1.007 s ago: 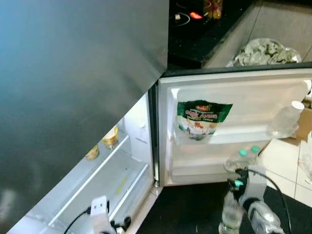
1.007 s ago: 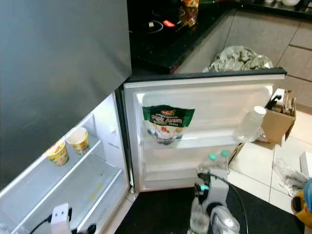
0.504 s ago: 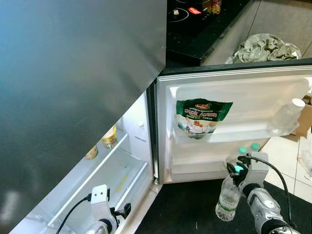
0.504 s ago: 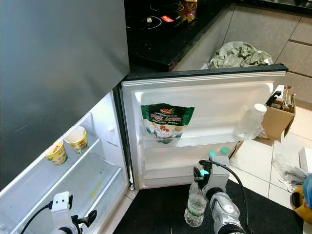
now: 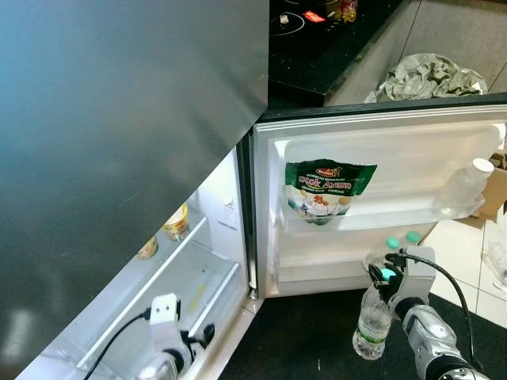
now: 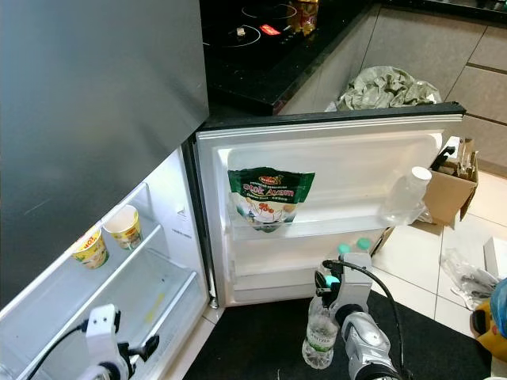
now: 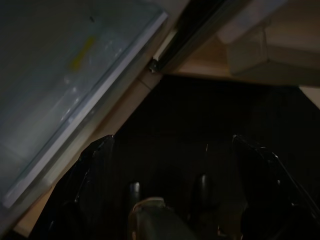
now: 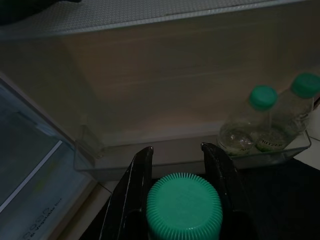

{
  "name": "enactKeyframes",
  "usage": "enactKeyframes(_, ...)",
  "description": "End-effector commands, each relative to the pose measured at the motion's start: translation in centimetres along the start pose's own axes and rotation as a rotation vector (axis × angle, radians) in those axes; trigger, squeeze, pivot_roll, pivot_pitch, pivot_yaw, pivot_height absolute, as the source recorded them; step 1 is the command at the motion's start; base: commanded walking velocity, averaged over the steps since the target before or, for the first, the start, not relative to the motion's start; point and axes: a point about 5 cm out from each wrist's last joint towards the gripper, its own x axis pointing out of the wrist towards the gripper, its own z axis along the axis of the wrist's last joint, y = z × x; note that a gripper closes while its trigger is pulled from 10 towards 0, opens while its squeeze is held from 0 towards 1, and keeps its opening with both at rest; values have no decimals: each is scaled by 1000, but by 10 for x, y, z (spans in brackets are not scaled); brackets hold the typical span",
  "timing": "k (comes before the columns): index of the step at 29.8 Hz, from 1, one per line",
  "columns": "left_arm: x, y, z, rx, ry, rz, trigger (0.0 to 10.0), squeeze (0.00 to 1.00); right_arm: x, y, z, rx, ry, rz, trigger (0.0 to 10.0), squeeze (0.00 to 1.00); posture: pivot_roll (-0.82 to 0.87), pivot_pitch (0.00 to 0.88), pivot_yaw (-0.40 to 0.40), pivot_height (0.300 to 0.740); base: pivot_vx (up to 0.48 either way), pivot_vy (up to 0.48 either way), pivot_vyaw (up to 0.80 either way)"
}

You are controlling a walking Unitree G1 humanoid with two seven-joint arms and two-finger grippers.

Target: Restocking fridge

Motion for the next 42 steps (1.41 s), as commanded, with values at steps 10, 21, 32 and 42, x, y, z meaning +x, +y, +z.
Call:
enactKeyframes(10, 8, -19, 7, 108, -1, -103, 10000, 0, 1, 8, -3, -37, 11, 21, 10000, 0, -34, 54, 7, 740, 0, 0, 0)
enactKeyframes(21, 14, -26, 21, 143, -36, -149, 10000, 0, 4, 5, 6, -29, -6, 7, 10000, 0, -34, 65, 8, 740, 0, 0, 0)
enactKeyframes(32, 6, -15, 6, 121, 8, -104, 10000, 0, 7, 6, 17, -7, -56, 36, 10000, 0, -34, 71, 7, 740, 0, 0, 0)
enactKeyframes(42, 5, -10, 8, 111, -3, -84, 10000, 0, 9, 7, 19, -16, -40, 46, 10000, 0, -39, 70, 5, 715, 0, 0, 0)
